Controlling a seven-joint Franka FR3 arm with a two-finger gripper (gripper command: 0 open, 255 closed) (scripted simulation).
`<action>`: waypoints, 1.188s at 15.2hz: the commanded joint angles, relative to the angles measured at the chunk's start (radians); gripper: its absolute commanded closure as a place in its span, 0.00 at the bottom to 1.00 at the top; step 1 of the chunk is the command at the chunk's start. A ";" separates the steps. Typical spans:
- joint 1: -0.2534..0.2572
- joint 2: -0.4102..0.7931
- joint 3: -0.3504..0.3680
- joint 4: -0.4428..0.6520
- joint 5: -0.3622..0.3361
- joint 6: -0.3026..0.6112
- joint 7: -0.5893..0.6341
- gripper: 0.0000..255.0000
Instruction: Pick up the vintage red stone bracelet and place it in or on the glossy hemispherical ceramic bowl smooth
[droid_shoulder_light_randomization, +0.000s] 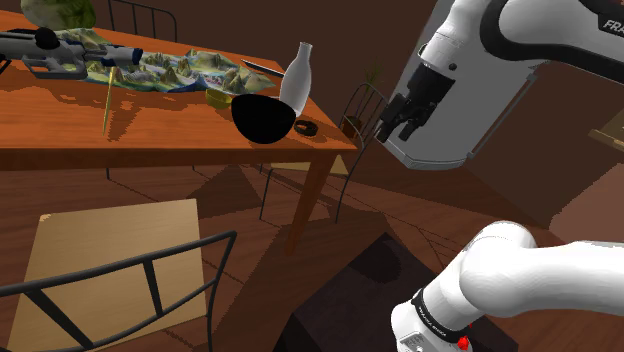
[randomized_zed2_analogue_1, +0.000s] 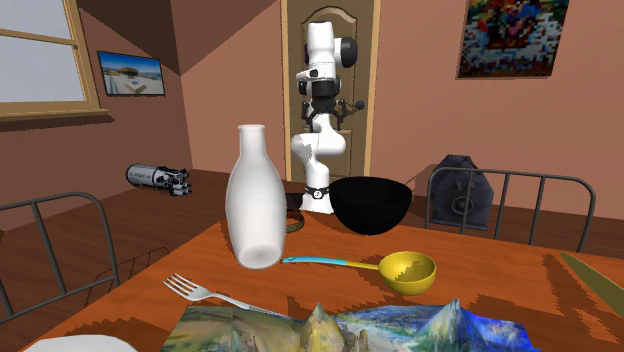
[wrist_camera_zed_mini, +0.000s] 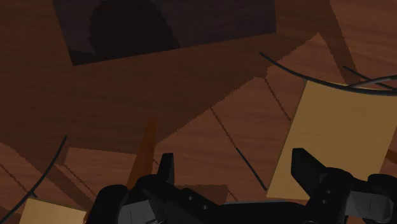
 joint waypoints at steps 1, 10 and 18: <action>0.000 0.000 0.000 0.000 0.000 0.000 0.000 0.00; -0.033 0.344 -0.038 0.141 -0.030 0.179 -0.029 0.00; -0.055 0.657 -0.070 0.350 -0.038 0.262 -0.050 0.00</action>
